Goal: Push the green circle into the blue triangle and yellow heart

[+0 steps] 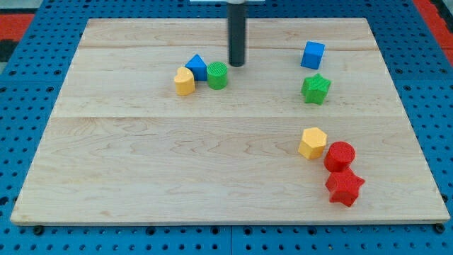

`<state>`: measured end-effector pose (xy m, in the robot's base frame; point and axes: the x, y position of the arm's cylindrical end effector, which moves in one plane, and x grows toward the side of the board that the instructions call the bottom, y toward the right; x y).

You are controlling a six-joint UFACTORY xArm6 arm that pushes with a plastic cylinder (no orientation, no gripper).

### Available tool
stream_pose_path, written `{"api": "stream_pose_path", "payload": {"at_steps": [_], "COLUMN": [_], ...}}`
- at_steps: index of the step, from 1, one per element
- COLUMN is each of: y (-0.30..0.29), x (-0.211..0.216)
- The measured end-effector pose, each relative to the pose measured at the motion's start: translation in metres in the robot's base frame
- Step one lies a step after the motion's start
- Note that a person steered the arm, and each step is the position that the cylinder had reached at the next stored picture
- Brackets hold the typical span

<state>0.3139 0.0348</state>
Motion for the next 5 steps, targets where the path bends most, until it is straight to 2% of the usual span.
{"api": "stream_pose_path", "payload": {"at_steps": [2, 5], "y": [0.007, -0.055], "x": [0.047, 0.036]}}
